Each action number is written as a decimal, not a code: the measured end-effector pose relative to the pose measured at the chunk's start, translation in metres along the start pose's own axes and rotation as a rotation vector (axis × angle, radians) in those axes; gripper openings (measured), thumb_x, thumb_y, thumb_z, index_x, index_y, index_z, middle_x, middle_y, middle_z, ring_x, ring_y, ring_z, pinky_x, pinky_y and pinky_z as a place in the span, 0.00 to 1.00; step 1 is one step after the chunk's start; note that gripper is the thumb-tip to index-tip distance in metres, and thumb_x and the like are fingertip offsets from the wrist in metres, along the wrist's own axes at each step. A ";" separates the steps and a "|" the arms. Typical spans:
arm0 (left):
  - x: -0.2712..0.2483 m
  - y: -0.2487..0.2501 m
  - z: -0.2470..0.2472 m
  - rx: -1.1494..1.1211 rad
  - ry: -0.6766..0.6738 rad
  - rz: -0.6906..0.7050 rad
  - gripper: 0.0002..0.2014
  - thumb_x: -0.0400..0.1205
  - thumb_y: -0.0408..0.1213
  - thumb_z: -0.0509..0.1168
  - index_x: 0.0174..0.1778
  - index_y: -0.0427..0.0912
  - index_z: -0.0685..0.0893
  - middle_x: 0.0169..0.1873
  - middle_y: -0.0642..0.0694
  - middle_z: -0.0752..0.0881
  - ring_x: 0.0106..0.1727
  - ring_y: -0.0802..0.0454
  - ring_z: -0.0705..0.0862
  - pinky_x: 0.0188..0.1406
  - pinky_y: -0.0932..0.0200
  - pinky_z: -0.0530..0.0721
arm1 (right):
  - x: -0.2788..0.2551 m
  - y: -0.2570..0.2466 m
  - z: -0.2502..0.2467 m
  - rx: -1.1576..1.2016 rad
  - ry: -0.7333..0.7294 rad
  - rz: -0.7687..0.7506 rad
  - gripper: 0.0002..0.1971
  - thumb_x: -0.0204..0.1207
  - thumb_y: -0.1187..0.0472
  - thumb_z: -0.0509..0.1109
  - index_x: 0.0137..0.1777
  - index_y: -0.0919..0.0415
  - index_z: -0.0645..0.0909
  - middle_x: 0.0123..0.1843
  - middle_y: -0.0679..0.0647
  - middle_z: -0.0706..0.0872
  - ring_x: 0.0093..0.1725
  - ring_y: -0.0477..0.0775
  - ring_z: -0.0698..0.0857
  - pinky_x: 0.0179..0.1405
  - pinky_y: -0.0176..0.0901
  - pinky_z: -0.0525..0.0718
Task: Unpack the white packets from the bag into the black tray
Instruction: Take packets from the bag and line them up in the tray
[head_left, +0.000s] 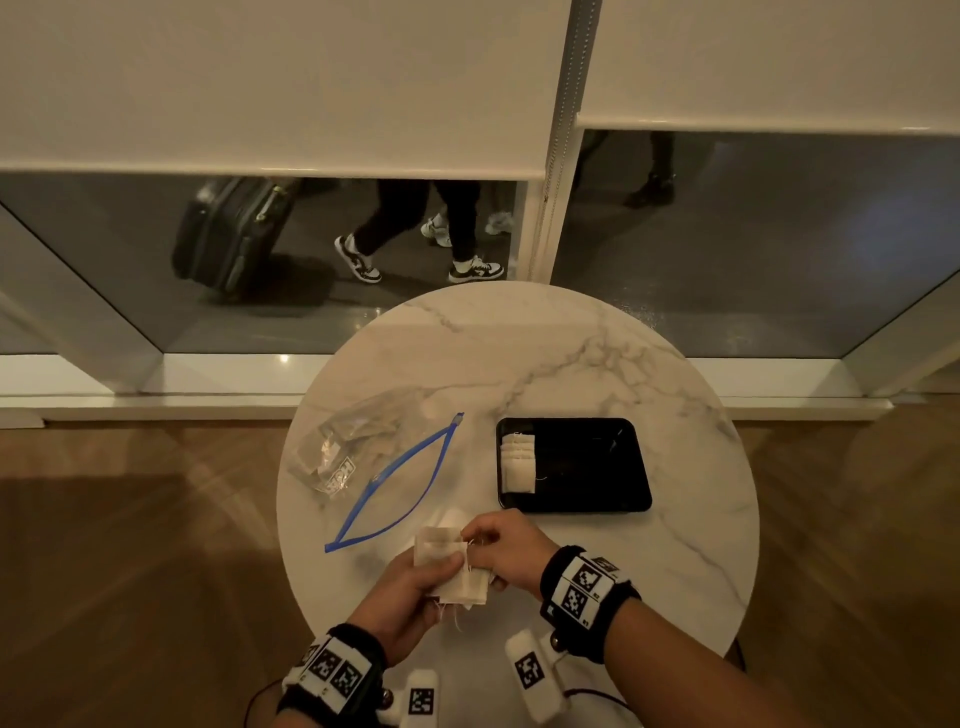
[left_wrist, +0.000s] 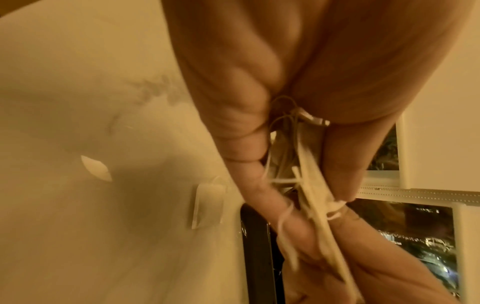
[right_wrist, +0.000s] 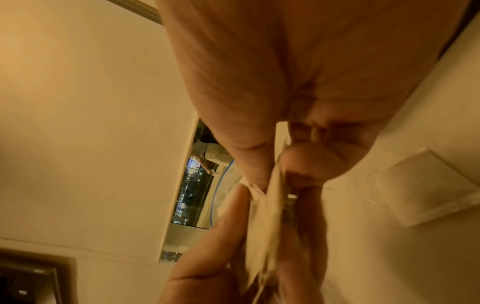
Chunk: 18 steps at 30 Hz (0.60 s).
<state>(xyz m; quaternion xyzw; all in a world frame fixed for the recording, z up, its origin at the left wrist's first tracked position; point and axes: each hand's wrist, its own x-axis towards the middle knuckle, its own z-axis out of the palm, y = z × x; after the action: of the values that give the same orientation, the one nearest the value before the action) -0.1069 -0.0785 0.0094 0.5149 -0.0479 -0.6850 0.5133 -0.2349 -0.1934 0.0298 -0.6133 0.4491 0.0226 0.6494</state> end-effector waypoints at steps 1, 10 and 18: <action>0.001 0.002 -0.004 0.014 0.005 0.005 0.20 0.81 0.29 0.68 0.70 0.30 0.79 0.62 0.26 0.86 0.64 0.27 0.85 0.64 0.35 0.82 | 0.002 -0.001 0.001 0.046 0.009 0.009 0.03 0.78 0.63 0.72 0.50 0.57 0.84 0.36 0.51 0.81 0.28 0.46 0.81 0.22 0.36 0.81; 0.001 0.019 -0.036 -0.032 0.100 0.057 0.16 0.84 0.25 0.64 0.68 0.36 0.80 0.56 0.32 0.91 0.50 0.40 0.92 0.43 0.49 0.91 | 0.026 0.007 -0.023 0.125 0.145 0.230 0.04 0.82 0.61 0.66 0.50 0.59 0.83 0.39 0.56 0.83 0.32 0.51 0.81 0.30 0.40 0.83; 0.001 0.023 -0.054 0.008 0.088 0.032 0.18 0.82 0.29 0.68 0.69 0.39 0.81 0.60 0.35 0.90 0.60 0.40 0.89 0.47 0.49 0.88 | 0.048 0.032 -0.008 -0.552 0.094 0.287 0.23 0.70 0.54 0.78 0.64 0.48 0.77 0.59 0.54 0.83 0.51 0.52 0.84 0.52 0.45 0.86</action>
<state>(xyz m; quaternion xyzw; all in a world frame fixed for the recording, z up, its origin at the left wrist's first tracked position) -0.0511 -0.0654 -0.0024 0.5455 -0.0361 -0.6534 0.5236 -0.2301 -0.2171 -0.0231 -0.6971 0.5375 0.2065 0.4271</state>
